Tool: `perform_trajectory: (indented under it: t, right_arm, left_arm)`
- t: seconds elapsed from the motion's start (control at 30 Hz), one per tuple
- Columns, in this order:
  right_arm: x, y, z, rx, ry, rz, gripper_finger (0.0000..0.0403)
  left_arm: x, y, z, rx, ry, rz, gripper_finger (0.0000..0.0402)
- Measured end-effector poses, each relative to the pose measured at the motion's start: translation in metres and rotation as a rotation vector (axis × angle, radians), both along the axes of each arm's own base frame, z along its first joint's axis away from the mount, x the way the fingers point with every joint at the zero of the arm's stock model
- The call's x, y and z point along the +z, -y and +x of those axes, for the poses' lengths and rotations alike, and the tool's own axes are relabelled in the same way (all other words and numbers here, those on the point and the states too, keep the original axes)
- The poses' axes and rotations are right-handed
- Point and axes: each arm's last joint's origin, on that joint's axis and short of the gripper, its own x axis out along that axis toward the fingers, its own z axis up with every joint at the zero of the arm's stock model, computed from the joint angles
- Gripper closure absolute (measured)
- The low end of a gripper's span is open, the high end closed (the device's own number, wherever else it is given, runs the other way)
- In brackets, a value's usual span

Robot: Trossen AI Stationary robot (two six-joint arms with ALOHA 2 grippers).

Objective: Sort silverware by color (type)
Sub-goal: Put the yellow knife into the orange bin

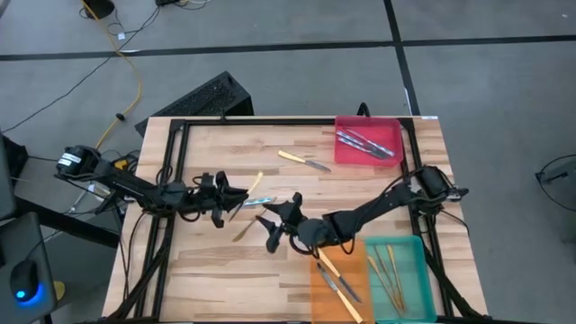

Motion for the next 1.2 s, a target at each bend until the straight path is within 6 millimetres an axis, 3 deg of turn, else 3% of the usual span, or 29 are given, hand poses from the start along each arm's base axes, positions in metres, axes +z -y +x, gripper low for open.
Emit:
perform_trajectory:
  t: [0.5, 0.9, 1.2]
  right_arm:
    - [0.022, 0.004, 0.002, 0.014, 0.138, -0.103, 0.0188]
    - [0.025, 0.030, 0.011, 0.129, 0.198, -0.068, 0.0188]
    - [0.026, 0.039, 0.013, 0.112, 0.215, -0.053, 0.0188]
  left_arm:
    - [0.009, 0.015, -0.005, -0.077, 0.083, 0.071, 0.0373]
    - [0.011, 0.016, -0.006, -0.093, 0.106, 0.086, 0.0374]
    - [0.012, 0.016, -0.006, -0.093, 0.118, 0.086, 0.0374]
